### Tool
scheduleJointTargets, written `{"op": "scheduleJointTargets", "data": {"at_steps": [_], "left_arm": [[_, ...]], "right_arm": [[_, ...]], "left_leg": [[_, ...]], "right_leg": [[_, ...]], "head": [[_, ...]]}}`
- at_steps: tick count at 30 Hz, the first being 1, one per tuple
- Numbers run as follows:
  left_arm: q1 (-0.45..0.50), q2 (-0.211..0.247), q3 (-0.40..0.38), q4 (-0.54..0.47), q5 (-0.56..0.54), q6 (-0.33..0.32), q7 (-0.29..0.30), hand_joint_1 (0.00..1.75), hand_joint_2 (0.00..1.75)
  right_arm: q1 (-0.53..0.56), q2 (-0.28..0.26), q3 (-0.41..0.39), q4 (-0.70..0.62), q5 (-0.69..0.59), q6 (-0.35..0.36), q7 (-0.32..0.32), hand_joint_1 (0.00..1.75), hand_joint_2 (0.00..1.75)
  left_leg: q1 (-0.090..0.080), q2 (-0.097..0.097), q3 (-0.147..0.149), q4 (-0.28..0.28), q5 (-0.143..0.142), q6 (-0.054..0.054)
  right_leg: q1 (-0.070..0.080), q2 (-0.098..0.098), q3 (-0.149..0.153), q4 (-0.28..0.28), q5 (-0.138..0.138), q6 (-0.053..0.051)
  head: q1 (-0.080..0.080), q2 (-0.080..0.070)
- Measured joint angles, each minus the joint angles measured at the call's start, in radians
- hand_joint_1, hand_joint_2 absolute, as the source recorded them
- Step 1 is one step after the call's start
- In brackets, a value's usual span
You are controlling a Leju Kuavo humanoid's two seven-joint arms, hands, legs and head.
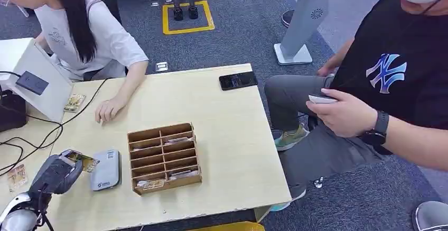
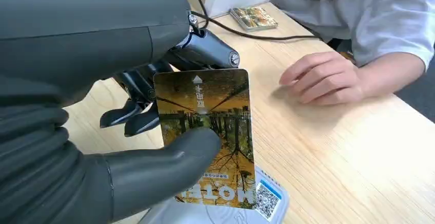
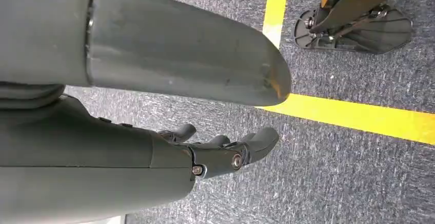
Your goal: Pass the card to the sensor for recognition and then transmit it.
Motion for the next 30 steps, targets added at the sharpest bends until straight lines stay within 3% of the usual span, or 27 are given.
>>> {"op": "scheduleJointTargets", "data": {"at_steps": [8,18,25,30], "left_arm": [[-0.015,-0.035,-0.016,0.023,-0.01,0.015,-0.004,1.75,1.75],[-0.048,-0.084,-0.049,0.069,-0.098,0.12,0.002,1.75,1.75],[-0.066,-0.095,-0.06,0.096,-0.109,0.133,0.0,1.75,1.75],[-0.075,-0.104,-0.061,0.12,-0.161,0.184,0.005,1.75,1.75]], "right_arm": [[-0.001,0.0,0.012,0.0,-0.011,0.0,0.0,0.0,0.0],[-0.005,0.0,0.021,0.0,-0.012,0.0,0.0,0.0,0.0],[-0.005,0.0,0.027,0.0,-0.015,0.0,0.0,0.0,0.0],[-0.005,0.0,0.039,0.001,-0.016,-0.003,-0.005,0.0,0.0]], "left_leg": [[0.0,0.0,0.0,0.0,0.0,0.0],[0.0,0.0,0.0,0.0,0.0,0.0],[0.0,0.0,0.0,0.0,0.0,0.0],[0.0,0.0,0.0,0.0,0.0,0.0]], "right_leg": [[0.0,0.0,0.0,0.0,0.0,0.0],[0.0,0.0,0.0,0.0,0.0,0.0],[0.0,0.0,0.0,0.0,0.0,0.0],[0.0,0.0,0.0,0.0,0.0,0.0]], "head": [[0.0,0.0],[0.0,0.0],[0.0,0.0],[0.0,0.0]]}}
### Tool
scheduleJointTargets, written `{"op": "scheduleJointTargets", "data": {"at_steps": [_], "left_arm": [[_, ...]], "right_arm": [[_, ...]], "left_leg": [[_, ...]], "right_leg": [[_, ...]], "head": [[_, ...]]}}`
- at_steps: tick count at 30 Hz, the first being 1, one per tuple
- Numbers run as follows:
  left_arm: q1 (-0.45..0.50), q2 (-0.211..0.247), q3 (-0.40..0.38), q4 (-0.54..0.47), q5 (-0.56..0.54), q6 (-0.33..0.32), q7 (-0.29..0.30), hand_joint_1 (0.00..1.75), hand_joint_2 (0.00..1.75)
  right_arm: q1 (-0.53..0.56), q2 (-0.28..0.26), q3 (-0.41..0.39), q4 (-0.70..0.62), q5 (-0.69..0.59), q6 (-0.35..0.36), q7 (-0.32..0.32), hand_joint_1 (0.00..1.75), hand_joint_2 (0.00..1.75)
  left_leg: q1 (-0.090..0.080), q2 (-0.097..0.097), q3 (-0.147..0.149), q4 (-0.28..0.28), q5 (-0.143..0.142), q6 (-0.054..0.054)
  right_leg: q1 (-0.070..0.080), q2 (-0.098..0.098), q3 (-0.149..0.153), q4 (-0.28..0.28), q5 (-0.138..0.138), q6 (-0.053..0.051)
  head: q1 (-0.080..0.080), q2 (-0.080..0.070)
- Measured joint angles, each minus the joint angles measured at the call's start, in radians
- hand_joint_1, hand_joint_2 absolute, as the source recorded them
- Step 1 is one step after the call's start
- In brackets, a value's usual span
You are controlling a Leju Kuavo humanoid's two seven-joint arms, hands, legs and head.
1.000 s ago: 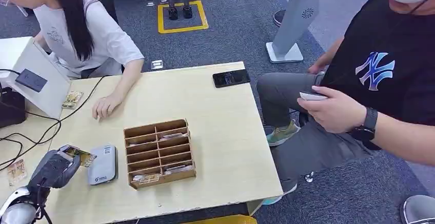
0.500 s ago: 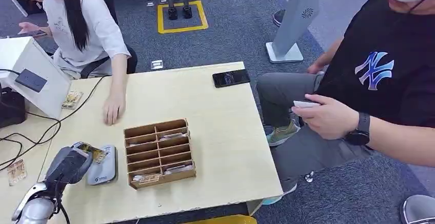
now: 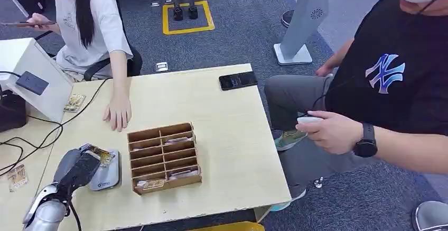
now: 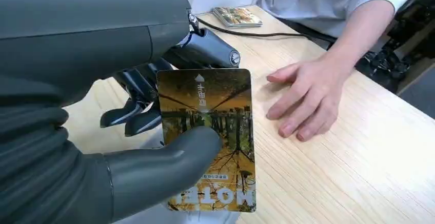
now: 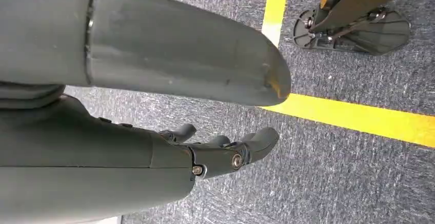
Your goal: Pass the card to the sensor for recognition and then transmit it.
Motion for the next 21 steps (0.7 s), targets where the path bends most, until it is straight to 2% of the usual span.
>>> {"op": "scheduleJointTargets", "data": {"at_steps": [9,21], "left_arm": [[-0.018,-0.016,0.0,0.08,-0.211,0.157,0.035,1.75,1.75],[-0.048,-0.036,0.0,0.176,-0.313,0.223,0.051,1.75,1.75]], "right_arm": [[-0.002,0.0,0.022,0.0,-0.018,-0.006,-0.014,0.0,0.0],[-0.005,0.0,0.053,0.0,-0.032,-0.016,-0.015,0.0,0.0]], "left_leg": [[0.0,0.0,0.0,0.0,0.0,0.0],[0.0,-0.001,0.002,0.0,0.0,0.0]], "right_leg": [[0.0,0.0,0.0,0.0,0.0,0.0],[0.0,-0.001,0.003,0.0,0.0,0.0]], "head": [[0.0,0.0],[0.0,0.0]]}}
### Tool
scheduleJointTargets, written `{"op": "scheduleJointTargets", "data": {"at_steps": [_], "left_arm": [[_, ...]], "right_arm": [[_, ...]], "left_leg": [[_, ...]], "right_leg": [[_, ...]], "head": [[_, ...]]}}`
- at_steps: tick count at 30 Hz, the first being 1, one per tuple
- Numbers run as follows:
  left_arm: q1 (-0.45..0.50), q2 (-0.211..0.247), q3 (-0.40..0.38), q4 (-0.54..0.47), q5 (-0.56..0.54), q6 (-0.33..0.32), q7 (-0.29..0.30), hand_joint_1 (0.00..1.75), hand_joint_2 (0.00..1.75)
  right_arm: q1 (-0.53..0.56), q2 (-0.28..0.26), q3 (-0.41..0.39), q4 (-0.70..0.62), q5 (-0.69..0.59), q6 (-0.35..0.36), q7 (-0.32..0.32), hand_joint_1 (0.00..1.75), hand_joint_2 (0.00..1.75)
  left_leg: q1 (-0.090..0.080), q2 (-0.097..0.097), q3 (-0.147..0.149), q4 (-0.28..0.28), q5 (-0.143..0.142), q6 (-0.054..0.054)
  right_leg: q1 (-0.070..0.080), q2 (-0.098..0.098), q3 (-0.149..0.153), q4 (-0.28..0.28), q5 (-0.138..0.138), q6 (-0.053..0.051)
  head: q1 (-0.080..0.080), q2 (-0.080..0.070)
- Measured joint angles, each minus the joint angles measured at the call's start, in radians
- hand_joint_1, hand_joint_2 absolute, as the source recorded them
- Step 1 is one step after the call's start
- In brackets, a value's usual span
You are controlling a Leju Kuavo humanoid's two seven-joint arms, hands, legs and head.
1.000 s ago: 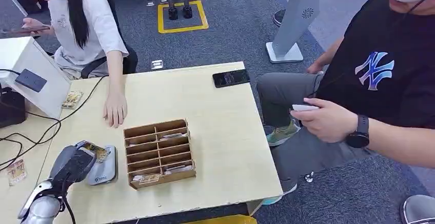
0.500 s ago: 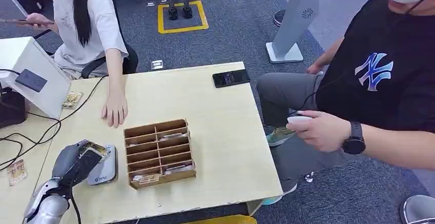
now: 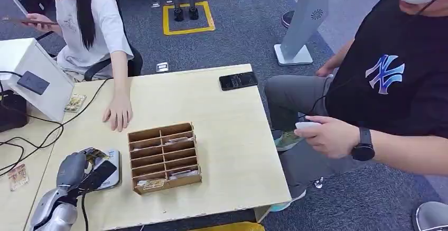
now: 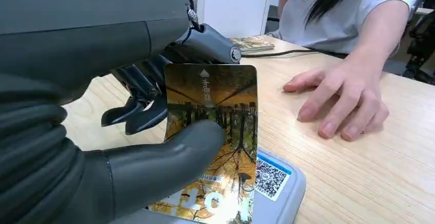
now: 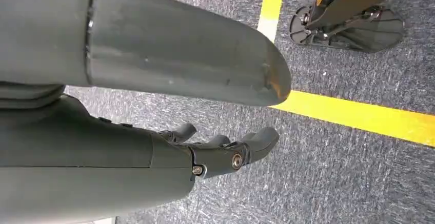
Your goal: Pass the card to the sensor for recognition and then transmit it.
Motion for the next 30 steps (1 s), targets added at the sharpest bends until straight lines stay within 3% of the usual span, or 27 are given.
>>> {"op": "scheduleJointTargets", "data": {"at_steps": [7,10,14,18,21,25,30], "left_arm": [[-0.015,-0.003,0.0,0.028,-0.011,0.01,0.002,1.75,1.75],[-0.017,-0.006,0.002,0.034,0.041,-0.02,-0.048,1.75,1.75],[-0.017,-0.011,0.005,0.035,0.068,-0.037,-0.07,1.75,1.75],[-0.013,-0.025,0.03,0.027,0.26,-0.149,-0.168,1.75,1.75],[-0.003,-0.045,0.076,-0.029,0.446,-0.238,-0.195,1.75,1.75],[0.0,-0.077,0.142,-0.12,0.649,-0.271,-0.201,1.75,1.75],[-0.003,-0.101,0.208,-0.203,0.761,-0.287,-0.205,1.75,1.75]], "right_arm": [[0.0,0.0,0.008,0.0,0.0,-0.001,-0.001,0.0,0.0],[0.0,0.0,0.013,0.0,-0.004,-0.002,-0.001,0.0,0.0],[0.0,0.0,0.02,0.001,-0.005,-0.002,-0.001,0.0,0.0],[-0.001,0.0,0.024,0.001,-0.021,-0.003,-0.001,0.0,0.0],[-0.001,0.0,0.029,0.001,-0.035,-0.003,-0.001,0.0,0.0],[-0.001,0.0,0.045,0.001,-0.039,-0.003,-0.001,0.0,0.0],[-0.001,0.0,0.057,0.001,-0.04,-0.005,-0.001,0.0,0.0]], "left_leg": [[0.0,0.0,0.001,0.0,0.0,0.0],[0.0,0.0,0.001,0.0,0.001,-0.001],[0.0,-0.001,0.001,0.0,0.001,0.0],[0.0,-0.001,0.001,0.0,0.001,0.0],[0.0,-0.001,0.0,0.0,0.001,0.0],[0.0,-0.001,-0.001,0.0,0.001,0.0],[0.0,-0.001,-0.001,0.0,0.001,0.0]], "right_leg": [[0.0,0.0,0.001,0.0,0.0,0.0],[0.0,0.0,0.001,0.0,0.0,0.0],[0.0,0.0,0.001,0.001,0.0,0.0],[0.0,0.0,0.001,0.001,0.0,0.0],[0.0,0.0,0.0,0.0,0.0,0.0],[0.0,0.0,-0.001,0.0,0.001,0.0],[0.0,0.0,-0.002,0.0,0.001,0.0]], "head": [[0.0,0.0],[0.0,0.0],[0.0,0.0],[0.0,0.0],[0.0,0.0],[0.0,0.0],[0.0,0.0]]}}
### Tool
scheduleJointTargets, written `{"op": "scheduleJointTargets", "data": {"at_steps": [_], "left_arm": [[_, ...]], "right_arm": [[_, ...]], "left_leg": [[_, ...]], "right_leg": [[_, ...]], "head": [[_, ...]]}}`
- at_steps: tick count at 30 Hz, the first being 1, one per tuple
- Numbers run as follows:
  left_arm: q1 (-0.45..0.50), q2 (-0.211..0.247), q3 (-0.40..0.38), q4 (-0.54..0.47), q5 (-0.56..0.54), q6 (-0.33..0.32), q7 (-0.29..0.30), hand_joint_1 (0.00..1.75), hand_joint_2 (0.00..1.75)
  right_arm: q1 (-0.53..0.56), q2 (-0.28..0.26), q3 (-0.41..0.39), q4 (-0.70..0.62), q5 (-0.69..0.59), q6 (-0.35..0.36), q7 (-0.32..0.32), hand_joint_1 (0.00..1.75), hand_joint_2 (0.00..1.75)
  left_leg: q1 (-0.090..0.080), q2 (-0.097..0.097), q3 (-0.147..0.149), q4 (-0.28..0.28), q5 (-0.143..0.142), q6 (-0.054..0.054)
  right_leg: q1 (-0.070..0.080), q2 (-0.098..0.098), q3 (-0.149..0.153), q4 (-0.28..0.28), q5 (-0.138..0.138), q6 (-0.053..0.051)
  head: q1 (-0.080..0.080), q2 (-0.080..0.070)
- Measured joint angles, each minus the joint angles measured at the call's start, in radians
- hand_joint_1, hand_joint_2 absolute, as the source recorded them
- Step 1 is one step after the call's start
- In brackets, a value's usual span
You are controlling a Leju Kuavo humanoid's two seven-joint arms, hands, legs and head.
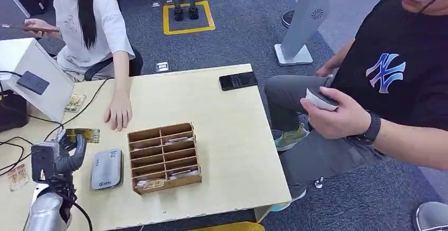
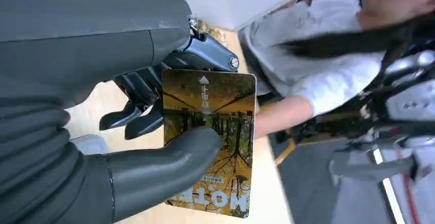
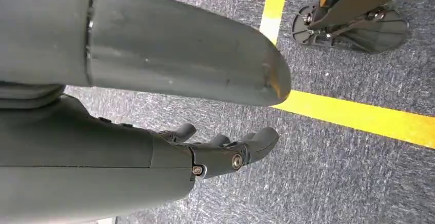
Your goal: Pass the card to the sensor for recognition and then transmit it.
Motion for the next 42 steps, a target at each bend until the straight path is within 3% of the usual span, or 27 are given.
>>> {"op": "scheduleJointTargets", "data": {"at_steps": [6,9,12,18,20,29,42], "left_arm": [[-0.023,-0.007,0.056,-0.054,0.043,-0.003,-0.005,1.75,1.75],[-0.035,-0.008,0.068,-0.06,0.023,0.049,-0.019,1.75,1.75],[-0.054,-0.008,0.07,-0.062,-0.077,0.176,-0.051,1.75,1.75],[-0.111,0.01,0.069,0.001,-0.49,0.595,-0.126,1.75,1.75],[-0.122,0.019,0.07,0.027,-0.622,0.658,-0.139,1.75,1.75],[-0.126,0.017,0.127,0.054,-0.859,0.669,-0.155,1.75,1.75],[-0.126,-0.002,0.173,0.054,-0.885,0.67,-0.178,1.75,1.75]], "right_arm": [[-0.001,0.0,0.018,0.0,0.0,0.0,0.0,0.0,0.0],[-0.002,0.0,0.023,0.0,-0.001,0.0,0.0,0.0,0.0],[-0.005,0.0,0.034,0.0,-0.008,0.001,0.0,0.0,0.0],[-0.016,0.001,0.071,0.0,0.005,0.013,0.0,0.0,0.0],[-0.018,0.002,0.082,0.0,0.004,0.015,0.0,0.0,0.0],[-0.022,0.003,0.116,0.0,0.001,0.02,0.015,0.0,0.0],[-0.024,0.006,0.126,0.0,0.0,0.019,0.008,0.0,0.0]], "left_leg": [[0.0,0.0,0.0,0.0,0.0,0.0],[0.0,0.0,0.0,0.0,0.0,0.0],[0.0,0.0,0.0,0.0,0.0,0.0],[0.0,0.0,0.0,0.0,0.0,0.0],[0.0,0.0,0.0,0.0,0.0,0.0],[0.0,0.0,-0.001,0.0,0.0,0.0],[0.0,0.001,-0.001,0.0,0.0,0.0]], "right_leg": [[0.0,0.0,0.0,0.0,0.0,0.0],[0.0,0.0,0.0,0.0,0.0,0.0],[0.0,0.0,0.0,0.0,0.0,0.0],[0.0,0.0,0.0,0.0,0.0,0.0],[0.0,0.0,0.0,0.0,0.0,0.0],[0.0,0.001,-0.001,0.0,0.0,0.0],[0.0,0.001,-0.001,0.0,0.0,0.0]], "head": [[0.0,0.0],[0.0,0.0],[0.0,0.0],[0.0,0.0],[0.0,0.0],[0.0,0.0],[0.0,0.0]]}}
